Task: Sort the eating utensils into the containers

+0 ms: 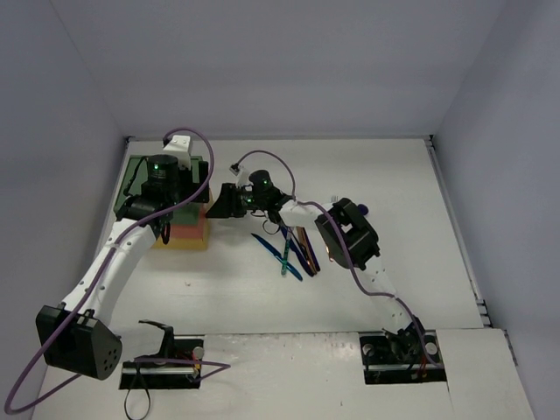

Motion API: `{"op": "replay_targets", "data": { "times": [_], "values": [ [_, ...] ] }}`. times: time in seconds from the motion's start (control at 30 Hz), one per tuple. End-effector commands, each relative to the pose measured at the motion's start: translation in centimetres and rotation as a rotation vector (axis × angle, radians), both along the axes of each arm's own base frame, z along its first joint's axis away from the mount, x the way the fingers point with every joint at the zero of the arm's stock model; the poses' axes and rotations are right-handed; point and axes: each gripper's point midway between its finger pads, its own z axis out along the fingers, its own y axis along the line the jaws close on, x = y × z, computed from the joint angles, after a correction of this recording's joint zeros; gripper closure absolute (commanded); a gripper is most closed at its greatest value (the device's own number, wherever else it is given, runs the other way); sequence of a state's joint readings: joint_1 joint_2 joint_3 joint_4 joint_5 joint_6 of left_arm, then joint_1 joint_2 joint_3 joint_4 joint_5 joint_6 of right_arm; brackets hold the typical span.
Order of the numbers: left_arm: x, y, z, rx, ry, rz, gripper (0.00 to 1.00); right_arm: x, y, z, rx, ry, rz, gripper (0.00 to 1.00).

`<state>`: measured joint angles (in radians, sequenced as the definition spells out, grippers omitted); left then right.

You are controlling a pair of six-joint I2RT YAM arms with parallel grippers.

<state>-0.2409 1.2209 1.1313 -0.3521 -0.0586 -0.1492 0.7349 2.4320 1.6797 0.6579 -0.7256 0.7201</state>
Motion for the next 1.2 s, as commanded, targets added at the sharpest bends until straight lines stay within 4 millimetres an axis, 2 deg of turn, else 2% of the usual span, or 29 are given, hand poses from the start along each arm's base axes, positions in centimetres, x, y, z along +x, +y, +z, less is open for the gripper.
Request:
{"op": "replay_targets", "data": {
  "times": [0.0, 0.37, 0.77, 1.0, 1.17],
  "values": [
    [0.2, -0.2, -0.7, -0.014, 0.036, -0.001, 0.15, 0.0, 1.8, 4.9, 0.141, -0.094, 0.058, 0.46],
    [0.0, -0.4, -1.2, -0.021, 0.06, -0.006, 0.19, -0.3, 1.9, 4.1, 0.154, -0.069, 0.073, 0.57],
    [-0.2, -0.3, -1.2, -0.021, 0.062, -0.007, 0.19, -0.4, 2.3, 3.8, 0.197, -0.045, 0.085, 0.59],
    [-0.2, -0.3, -1.2, -0.02, 0.065, -0.005, 0.19, -0.6, 2.4, 4.4, 0.232, -0.056, 0.103, 0.6],
    [-0.3, -0.3, -1.3, -0.021, 0.068, -0.005, 0.19, -0.8, 2.5, 4.9, 0.26, -0.067, 0.118, 0.67]
  ]
}}
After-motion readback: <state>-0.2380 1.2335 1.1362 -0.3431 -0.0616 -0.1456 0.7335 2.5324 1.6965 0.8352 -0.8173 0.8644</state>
